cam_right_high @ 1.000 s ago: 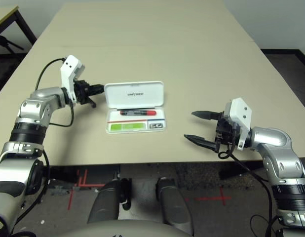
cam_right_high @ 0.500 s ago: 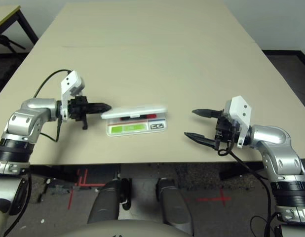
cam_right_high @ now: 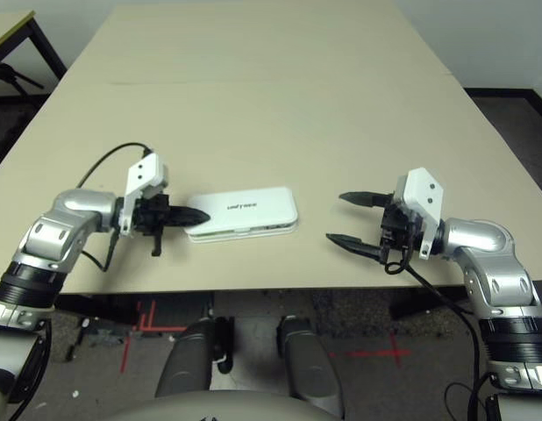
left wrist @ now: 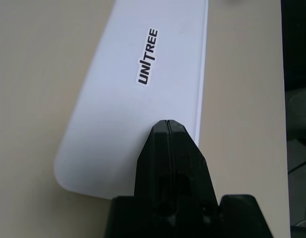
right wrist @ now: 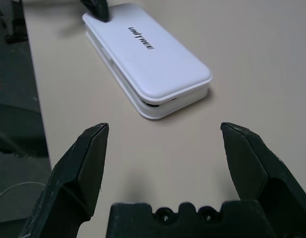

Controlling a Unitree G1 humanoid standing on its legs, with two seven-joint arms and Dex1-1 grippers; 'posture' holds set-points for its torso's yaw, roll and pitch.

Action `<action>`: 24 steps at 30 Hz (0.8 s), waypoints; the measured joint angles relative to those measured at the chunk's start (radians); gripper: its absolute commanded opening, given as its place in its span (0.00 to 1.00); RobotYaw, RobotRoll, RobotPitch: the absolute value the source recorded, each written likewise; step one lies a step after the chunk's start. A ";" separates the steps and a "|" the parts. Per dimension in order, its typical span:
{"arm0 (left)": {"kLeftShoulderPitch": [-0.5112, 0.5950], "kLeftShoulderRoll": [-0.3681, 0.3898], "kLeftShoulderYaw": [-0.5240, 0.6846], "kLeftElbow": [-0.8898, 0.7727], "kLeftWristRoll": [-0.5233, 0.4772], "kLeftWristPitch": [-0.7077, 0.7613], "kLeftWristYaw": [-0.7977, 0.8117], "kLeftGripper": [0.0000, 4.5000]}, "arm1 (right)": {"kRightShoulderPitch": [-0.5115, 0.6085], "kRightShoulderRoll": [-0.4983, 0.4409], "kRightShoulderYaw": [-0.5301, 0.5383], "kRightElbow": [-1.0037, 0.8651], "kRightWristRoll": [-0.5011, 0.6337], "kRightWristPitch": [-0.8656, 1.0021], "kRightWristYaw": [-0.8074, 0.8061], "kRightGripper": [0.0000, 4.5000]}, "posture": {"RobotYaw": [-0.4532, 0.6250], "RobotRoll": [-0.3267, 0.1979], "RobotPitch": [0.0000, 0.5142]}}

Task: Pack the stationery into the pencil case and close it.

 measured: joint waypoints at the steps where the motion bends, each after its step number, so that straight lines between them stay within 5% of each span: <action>1: -0.001 0.000 -0.003 0.000 0.004 0.000 0.003 0.01 | 0.002 -0.002 0.001 0.000 0.000 0.002 0.000 1.00 | 0.31 0.62 0.27; 17: 0.000 0.016 -0.037 -0.039 0.034 0.013 0.034 0.01 | 0.002 0.010 0.021 -0.008 -0.014 0.005 -0.009 1.00 | 0.31 0.62 0.28; 20: 0.022 -0.010 0.002 -0.039 0.009 0.010 0.060 0.14 | 0.000 0.029 0.022 -0.008 -0.014 0.006 -0.035 1.00 | 0.31 0.62 0.28; 24: 0.040 -0.060 0.130 -0.038 -0.075 0.013 0.125 0.48 | -0.020 0.075 0.011 -0.007 -0.008 0.014 -0.104 1.00 | 0.32 0.62 0.29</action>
